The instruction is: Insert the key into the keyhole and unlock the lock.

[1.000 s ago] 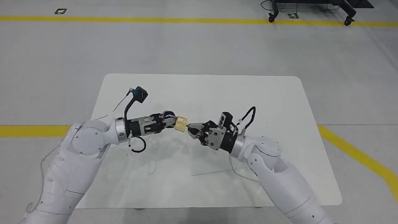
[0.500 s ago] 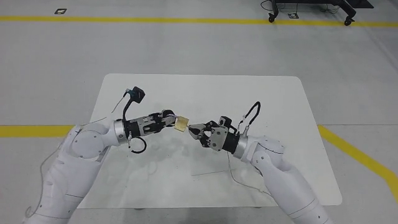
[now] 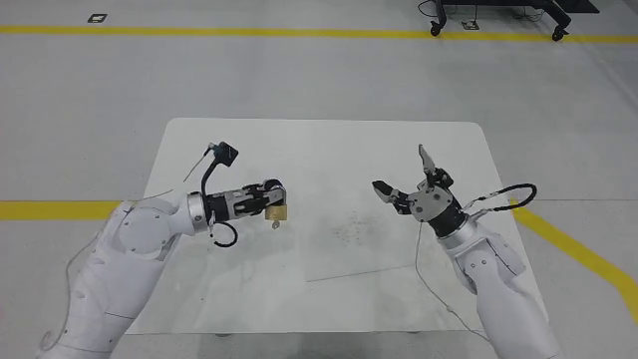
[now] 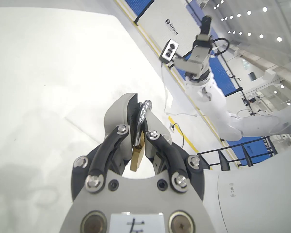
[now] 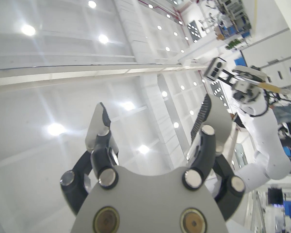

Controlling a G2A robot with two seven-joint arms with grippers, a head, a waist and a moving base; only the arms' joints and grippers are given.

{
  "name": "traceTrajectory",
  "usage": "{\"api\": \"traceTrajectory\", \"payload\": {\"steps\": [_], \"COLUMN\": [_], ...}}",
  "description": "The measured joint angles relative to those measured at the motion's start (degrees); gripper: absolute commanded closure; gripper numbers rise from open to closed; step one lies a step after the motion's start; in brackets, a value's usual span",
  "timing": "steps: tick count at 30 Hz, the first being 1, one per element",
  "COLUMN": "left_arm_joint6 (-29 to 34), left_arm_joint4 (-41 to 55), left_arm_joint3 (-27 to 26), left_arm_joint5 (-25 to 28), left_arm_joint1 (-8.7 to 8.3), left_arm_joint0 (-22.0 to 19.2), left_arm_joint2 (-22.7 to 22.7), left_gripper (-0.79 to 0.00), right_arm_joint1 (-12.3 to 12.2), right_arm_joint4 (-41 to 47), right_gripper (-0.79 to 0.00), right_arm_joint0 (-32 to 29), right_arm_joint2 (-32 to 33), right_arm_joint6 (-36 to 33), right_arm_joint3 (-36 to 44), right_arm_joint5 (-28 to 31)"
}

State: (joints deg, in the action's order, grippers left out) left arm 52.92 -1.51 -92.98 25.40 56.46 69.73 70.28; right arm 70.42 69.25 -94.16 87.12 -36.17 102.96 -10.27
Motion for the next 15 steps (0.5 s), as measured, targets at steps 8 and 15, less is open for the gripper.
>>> {"api": "traceTrajectory", "payload": {"steps": [8,15], "left_arm_joint6": [6.40,8.21], "left_arm_joint4": [-7.92,-8.08], "left_arm_joint3": [0.32,10.72], "left_arm_joint5": [-17.07,-23.64], "left_arm_joint1": [2.84,8.00], "left_arm_joint0": [-9.92,-20.87], "left_arm_joint2": [-14.11,-28.66], "left_gripper": [0.000,0.000], "right_arm_joint1": [-0.10,-0.10], "right_arm_joint4": [1.47,1.48], "right_gripper": [-0.785,-0.785], "right_arm_joint0": [-1.27,-1.28], "right_arm_joint2": [2.66,2.71], "right_arm_joint6": [-0.61,-0.62], "right_arm_joint3": [0.09,0.09], "right_arm_joint5": [0.84,0.85]}}
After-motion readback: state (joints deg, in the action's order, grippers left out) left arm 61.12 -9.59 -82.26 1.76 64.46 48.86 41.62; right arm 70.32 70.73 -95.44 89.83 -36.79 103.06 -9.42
